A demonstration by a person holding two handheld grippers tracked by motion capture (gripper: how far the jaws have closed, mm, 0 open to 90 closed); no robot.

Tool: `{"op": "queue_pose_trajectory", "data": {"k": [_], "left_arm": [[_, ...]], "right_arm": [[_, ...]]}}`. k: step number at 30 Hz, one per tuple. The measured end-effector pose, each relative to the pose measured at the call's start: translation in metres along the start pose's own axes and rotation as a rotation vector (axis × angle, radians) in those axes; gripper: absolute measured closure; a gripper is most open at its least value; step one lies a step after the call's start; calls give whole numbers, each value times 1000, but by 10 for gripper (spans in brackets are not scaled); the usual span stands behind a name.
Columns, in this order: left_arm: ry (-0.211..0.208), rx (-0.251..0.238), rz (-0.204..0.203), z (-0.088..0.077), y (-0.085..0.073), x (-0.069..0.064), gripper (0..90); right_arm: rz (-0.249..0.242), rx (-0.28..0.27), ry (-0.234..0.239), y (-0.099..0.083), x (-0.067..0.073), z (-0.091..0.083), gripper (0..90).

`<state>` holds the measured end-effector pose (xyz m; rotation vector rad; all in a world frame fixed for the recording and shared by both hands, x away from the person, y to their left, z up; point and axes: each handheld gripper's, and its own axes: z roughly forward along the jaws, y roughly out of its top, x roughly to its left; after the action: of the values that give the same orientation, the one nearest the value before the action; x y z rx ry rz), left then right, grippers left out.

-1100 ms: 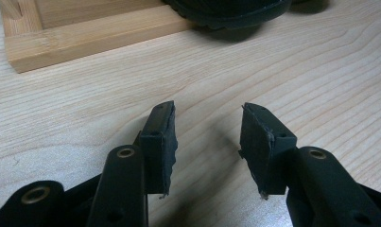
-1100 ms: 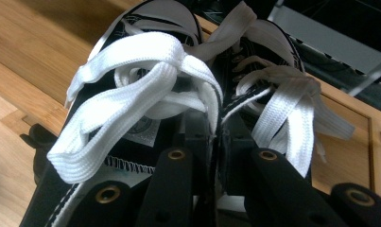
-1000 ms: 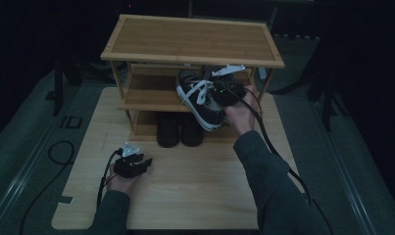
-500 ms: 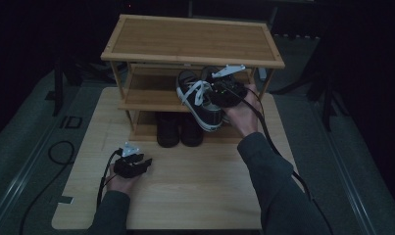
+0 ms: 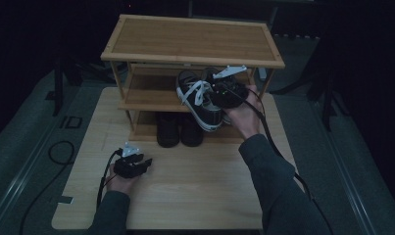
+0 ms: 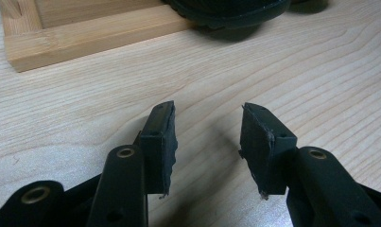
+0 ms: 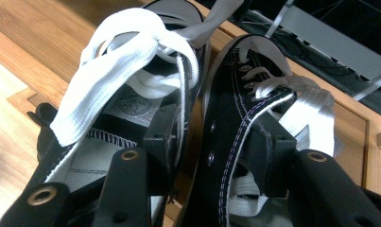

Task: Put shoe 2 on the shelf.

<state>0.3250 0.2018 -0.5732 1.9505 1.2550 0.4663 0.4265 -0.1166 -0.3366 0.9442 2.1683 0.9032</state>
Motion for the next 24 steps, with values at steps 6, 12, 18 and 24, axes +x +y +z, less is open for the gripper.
{"op": "queue_pose_trajectory", "data": {"k": [6, 12, 18, 24], "left_arm": [[-2, -1, -2, 0, 0, 0, 560], [-2, 0, -3, 0, 0, 0, 559], [-3, 0, -3, 0, 0, 0, 559], [-1, 0, -1, 0, 0, 0, 559]], "right_arm": [[7, 0, 8, -1, 0, -2, 580], [16, -2, 16, -2, -1, -5, 599], [16, -4, 2, -3, 1, -6, 603], [70, 6, 45, -1, -4, -7, 589]]}}
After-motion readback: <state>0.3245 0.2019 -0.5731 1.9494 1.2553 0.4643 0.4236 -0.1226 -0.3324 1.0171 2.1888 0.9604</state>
